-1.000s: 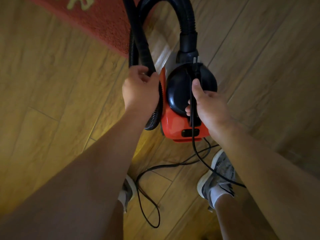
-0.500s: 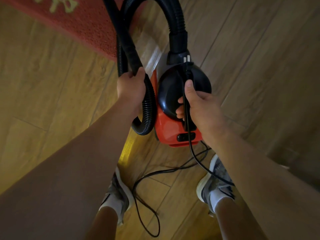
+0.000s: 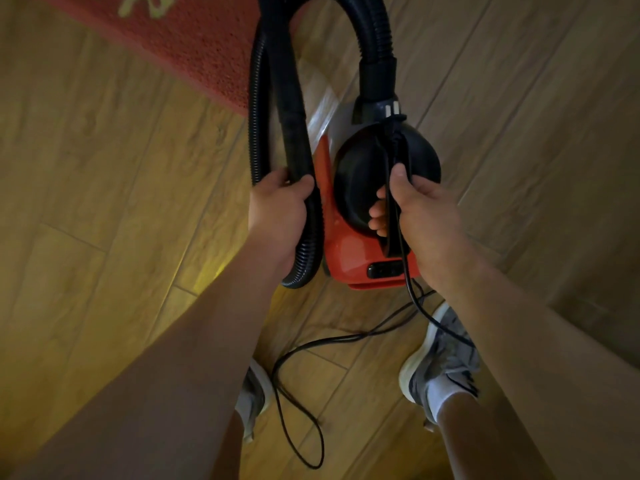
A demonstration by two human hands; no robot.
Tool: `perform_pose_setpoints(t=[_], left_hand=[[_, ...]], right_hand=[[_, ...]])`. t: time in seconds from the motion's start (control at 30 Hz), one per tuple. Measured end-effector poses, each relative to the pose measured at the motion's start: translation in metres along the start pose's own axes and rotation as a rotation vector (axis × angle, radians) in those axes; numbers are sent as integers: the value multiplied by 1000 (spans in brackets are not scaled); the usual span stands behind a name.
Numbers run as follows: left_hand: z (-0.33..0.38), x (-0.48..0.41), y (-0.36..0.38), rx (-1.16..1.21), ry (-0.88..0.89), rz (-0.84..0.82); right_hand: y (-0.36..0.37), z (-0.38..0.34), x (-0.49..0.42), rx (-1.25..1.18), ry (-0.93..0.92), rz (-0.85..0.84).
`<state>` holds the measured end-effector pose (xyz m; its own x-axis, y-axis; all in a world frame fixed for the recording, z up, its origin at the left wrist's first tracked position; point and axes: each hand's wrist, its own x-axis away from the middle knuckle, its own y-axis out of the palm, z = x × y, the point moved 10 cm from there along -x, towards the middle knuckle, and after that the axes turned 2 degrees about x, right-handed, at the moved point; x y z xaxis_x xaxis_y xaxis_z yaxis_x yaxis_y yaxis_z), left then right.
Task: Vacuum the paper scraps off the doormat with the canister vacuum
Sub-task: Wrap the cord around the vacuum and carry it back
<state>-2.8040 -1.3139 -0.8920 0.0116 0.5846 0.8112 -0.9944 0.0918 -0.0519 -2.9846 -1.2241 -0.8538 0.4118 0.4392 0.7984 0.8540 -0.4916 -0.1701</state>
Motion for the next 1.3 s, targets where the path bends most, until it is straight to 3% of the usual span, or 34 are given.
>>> perform_pose_setpoints(t=[0.23,0.53,1.3], left_hand=[[16,49,13,-7,110,-175],[57,97,5,49,198,-248],[330,408,3,96,591,-452]], right_hand=[[4,-7,8,5,-4,24],[0,-62,55,23,-108,43],[-53,-326,375,-186,-429,146]])
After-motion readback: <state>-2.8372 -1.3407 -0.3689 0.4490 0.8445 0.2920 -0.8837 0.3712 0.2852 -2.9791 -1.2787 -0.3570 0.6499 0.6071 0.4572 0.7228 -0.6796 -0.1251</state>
